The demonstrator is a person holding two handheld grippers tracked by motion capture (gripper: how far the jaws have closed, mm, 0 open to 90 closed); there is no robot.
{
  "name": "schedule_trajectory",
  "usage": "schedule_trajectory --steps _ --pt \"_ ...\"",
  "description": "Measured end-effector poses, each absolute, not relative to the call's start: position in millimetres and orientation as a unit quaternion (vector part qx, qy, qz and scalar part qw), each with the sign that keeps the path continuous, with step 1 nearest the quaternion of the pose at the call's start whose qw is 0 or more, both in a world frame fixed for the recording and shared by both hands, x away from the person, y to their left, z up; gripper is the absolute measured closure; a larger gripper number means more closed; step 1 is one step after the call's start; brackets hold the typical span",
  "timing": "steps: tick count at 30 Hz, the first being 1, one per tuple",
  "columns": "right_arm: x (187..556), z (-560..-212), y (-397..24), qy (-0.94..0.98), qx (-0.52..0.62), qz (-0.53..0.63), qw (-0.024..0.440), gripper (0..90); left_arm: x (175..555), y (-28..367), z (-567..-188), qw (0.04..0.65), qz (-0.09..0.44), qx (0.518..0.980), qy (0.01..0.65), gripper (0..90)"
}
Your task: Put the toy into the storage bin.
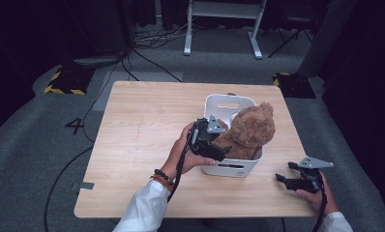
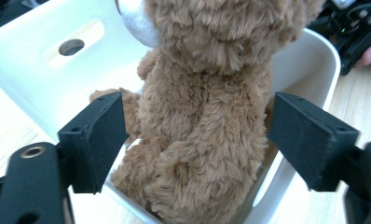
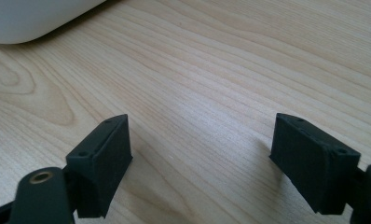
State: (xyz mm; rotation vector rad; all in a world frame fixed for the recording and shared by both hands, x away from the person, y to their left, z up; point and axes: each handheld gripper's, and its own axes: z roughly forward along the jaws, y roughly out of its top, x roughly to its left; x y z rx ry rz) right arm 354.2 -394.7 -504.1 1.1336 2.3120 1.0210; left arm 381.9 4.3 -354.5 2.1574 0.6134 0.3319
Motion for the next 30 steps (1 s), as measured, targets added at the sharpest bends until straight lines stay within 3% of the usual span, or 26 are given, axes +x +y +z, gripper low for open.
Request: schedule_trajectory --steps 9,30 --pt "354.2 -504.1 -394.7 0.82 0.402 0.362 0.185 19.8 378.5 19.6 -350.2 0.439 0.145 0.849 0.255 16.5" --pt "354.2 -504.1 -394.7 0.82 0.402 0.362 0.185 19.7 366.8 47.0 -349.7 0.41 0.186 0.855 0.256 16.5"
